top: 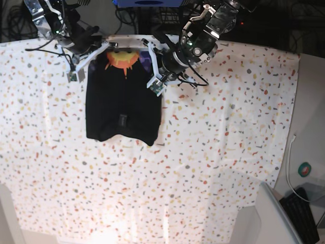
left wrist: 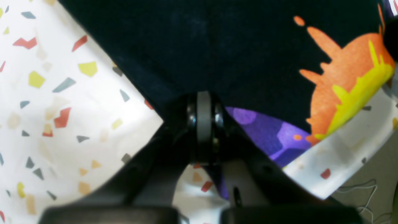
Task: Layout the t-shirt on the table in an organized manner, then fold the t-shirt properly
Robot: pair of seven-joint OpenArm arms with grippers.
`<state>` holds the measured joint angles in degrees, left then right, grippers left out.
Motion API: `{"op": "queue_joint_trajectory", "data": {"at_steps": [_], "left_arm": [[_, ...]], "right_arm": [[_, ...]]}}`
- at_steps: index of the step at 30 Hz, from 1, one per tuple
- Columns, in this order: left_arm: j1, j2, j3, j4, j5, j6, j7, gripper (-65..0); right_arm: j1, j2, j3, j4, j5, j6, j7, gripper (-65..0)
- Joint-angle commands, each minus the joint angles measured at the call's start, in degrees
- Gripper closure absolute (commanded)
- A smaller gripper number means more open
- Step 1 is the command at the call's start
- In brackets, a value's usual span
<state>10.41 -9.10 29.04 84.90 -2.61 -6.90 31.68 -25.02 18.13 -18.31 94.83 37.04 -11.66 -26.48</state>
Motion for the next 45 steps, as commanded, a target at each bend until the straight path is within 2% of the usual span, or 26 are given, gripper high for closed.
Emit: {"op": "queue_joint_trajectory", "data": {"at_steps": [1, 7, 12, 18, 21, 24, 26, 30, 35, 38, 41, 43, 45], "left_arm": [[-0.2, -0.1, -0.2, 2.2, 0.0, 0.1, -0.1, 0.0], [1.0, -1.9, -0.3, 11.8, -0.3, 0.1, -0.1, 0.0], [1.0, -0.8, 0.1, 11.9, -0.1, 0.1, 0.1, 0.0], [0.8, 0.8, 0.4, 3.1, 0.0, 0.1, -0.2, 0.0], [0.6, 0.8, -0.2, 1.9, -0.6, 0.2, -0.2, 0.0], [1.5, 0.4, -0.3, 6.7, -0.6, 0.2, -0.2, 0.0], [3.8, -1.1, -1.5, 11.5, -0.2, 0.2, -0.1, 0.0], [12.9, -5.8, -7.4, 23.4, -0.6, 0.2, -0.1, 0.0], [24.9, -10.0, -14.8, 26.6, -0.6, 0.2, -0.2, 0.0], [32.0, -10.4, -19.2, 26.0, -0.6, 0.2, -0.3, 0.0], [37.5, -10.5, -20.2, 26.3, -0.6, 0.2, -0.3, 0.0], [39.2, -10.4, -19.7, 25.6, -0.6, 0.1, -0.3, 0.0], [39.7, -10.5, -16.2, 23.4, 0.0, 0.1, -0.7, 0.0]], "right_arm": [[-0.9, 0.5, 0.2, 2.8, 0.4, 0.5, 0.9, 0.0], [-2.7, 2.0, 0.4, 12.7, 0.4, 0.0, 0.9, 0.0], [0.4, 1.9, 0.4, 6.9, 0.4, 0.0, 0.9, 0.0], [1.3, 1.6, 0.2, 0.1, 0.4, 0.0, 1.2, 0.0], [1.1, 0.6, 0.4, 0.2, 0.4, 0.0, 1.2, 0.0], [-0.3, 0.9, 0.6, 3.9, 0.4, 0.0, 1.2, 0.0], [-2.8, 2.1, 2.6, 9.3, 0.4, 0.0, 0.9, 0.0], [-14.1, 4.9, 8.8, 20.1, 0.4, 0.3, 0.9, 0.0], [-26.2, 7.4, 12.9, 20.6, 0.4, 0.4, 0.9, 0.0], [-33.9, 8.2, 13.1, 20.4, 0.4, 0.4, 1.2, 0.0], [-38.6, 8.0, 12.2, 18.5, 0.2, 0.5, 1.2, 0.0], [-38.5, 8.0, 9.3, 15.1, -0.6, 0.5, 1.3, 0.0], [-35.2, 7.8, 5.3, 8.8, -5.3, 0.5, 1.4, 0.0]]}}
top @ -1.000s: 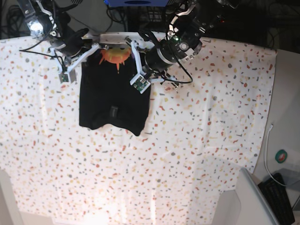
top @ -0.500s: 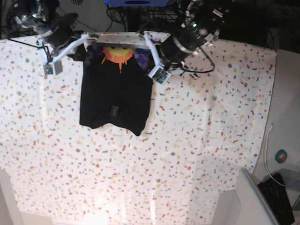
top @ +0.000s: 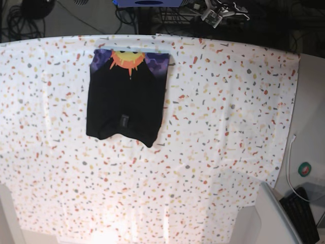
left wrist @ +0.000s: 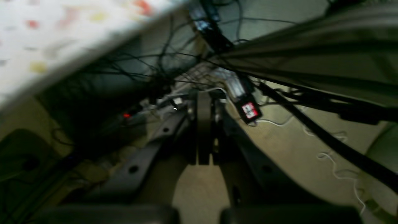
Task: Layout the t-shirt on the table in an organized manner, then fold the t-shirt properly
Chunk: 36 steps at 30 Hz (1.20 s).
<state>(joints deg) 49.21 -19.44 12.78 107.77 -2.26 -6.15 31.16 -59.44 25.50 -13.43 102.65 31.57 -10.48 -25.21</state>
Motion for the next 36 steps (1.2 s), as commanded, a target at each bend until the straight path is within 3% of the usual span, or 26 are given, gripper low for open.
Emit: {"op": "queue_joint_trajectory", "data": {"at_steps": [1, 5, 8, 11, 13, 15, 18, 20, 22, 24, 31, 36], "left_arm": [[0.7, -0.3, 2.1, -1.6, -0.3, -0.7, -1.8, 0.0], [-1.3, -0.8, 10.3, -17.9, -0.3, -0.6, -15.8, 0.0], [-4.5, 0.1, 14.3, -32.6, -0.9, -0.6, -24.5, 0.0], [-7.6, 4.1, 14.4, -45.9, -0.9, -0.6, -30.6, 0.0], [-10.7, 7.4, 12.9, -55.9, -0.9, -0.6, -34.1, 0.0], [-14.8, 10.3, 11.0, -66.9, -0.6, -0.6, -38.1, 0.0], [-22.9, 14.3, 9.7, -85.5, -0.7, -0.6, -47.8, 0.0], [-28.9, 16.6, 9.6, -98.3, -0.9, -0.6, -53.9, 0.0], [-33.9, 18.3, 9.5, -107.5, -0.9, -0.6, -58.5, 0.0], [-35.5, 18.7, 9.5, -107.8, -0.9, -0.6, -59.9, 0.0], [-36.0, 17.0, 9.3, -101.8, -1.1, -0.6, -54.9, 0.0], [-36.0, 16.1, 9.6, -101.7, -4.8, -0.6, -55.3, 0.0]], "right_arm": [[1.5, -0.7, -2.2, -3.1, -2.8, -0.6, 0.8, 0.0], [9.5, -4.5, -11.8, -20.9, -12.2, -0.6, 10.0, 0.0], [15.1, -5.1, -18.2, -32.1, -13.1, -0.6, 16.5, 0.0], [20.8, -5.9, -22.9, -42.4, -13.1, 0.2, 21.0, 0.0], [25.0, -7.5, -24.2, -51.2, -13.1, 2.9, 23.2, 0.0], [30.3, -10.4, -24.2, -62.4, -13.1, 7.8, 25.4, 0.0], [38.3, -14.9, -22.9, -81.4, -13.1, 14.2, 31.5, 0.0], [42.3, -17.9, -19.9, -92.1, -13.1, 16.5, 37.3, 0.0], [45.2, -19.5, -16.4, -98.6, -13.1, 16.7, 42.5, 0.0], [46.4, -19.6, -14.0, -100.1, -13.1, 16.7, 44.9, 0.0], [46.0, -18.0, -12.0, -98.4, -13.1, 16.7, 45.0, 0.0], [44.9, -18.3, -8.0, -97.2, -13.1, 16.7, 45.0, 0.0]]}}
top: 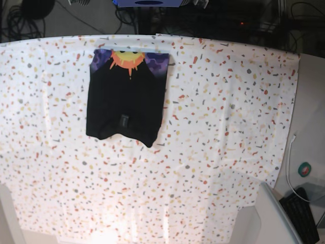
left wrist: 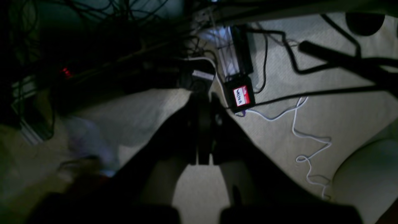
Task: Layout the t-shirt on the table in an organized manner, then fold the t-shirt properly
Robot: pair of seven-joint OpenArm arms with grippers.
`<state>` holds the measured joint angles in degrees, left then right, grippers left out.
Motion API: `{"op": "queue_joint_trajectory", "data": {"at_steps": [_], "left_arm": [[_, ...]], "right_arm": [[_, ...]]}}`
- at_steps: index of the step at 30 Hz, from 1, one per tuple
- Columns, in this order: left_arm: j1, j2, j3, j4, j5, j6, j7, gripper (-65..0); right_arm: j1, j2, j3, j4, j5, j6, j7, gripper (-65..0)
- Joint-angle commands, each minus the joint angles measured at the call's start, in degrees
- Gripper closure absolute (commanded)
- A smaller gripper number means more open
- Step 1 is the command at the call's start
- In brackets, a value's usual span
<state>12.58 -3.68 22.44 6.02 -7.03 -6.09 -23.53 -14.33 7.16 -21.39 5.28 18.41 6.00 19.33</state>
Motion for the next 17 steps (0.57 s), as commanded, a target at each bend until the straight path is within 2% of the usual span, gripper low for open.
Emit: {"op": "queue_joint_trajectory", "data": {"at_steps": [1, 6, 11, 17], "left_arm": [[0.6, 0.0, 0.5, 0.2, 0.2, -0.6, -0.6, 0.0], [0.4, -0.3, 0.7, 0.1, 0.2, -0.6, -0.6, 0.0], [-0.2, -2.5, -0.2, 0.1, -0.3, -0.6, -0.6, 0.0], [0.0, -1.6, -0.2, 0.0, -0.3, -0.6, -0.6, 0.0]], "right_arm": [[-0.2, -0.1, 0.4, 0.3, 0.1, 0.2, 0.3, 0.0], [-0.3, -1.4, 0.4, 0.3, -0.1, 0.2, 0.5, 0.0], [-0.2, -2.0, 0.4, 1.2, -0.2, 0.2, 0.6, 0.0], [-1.0, -2.1, 0.3, 6.4, -0.2, 0.2, 0.6, 0.0]]}}
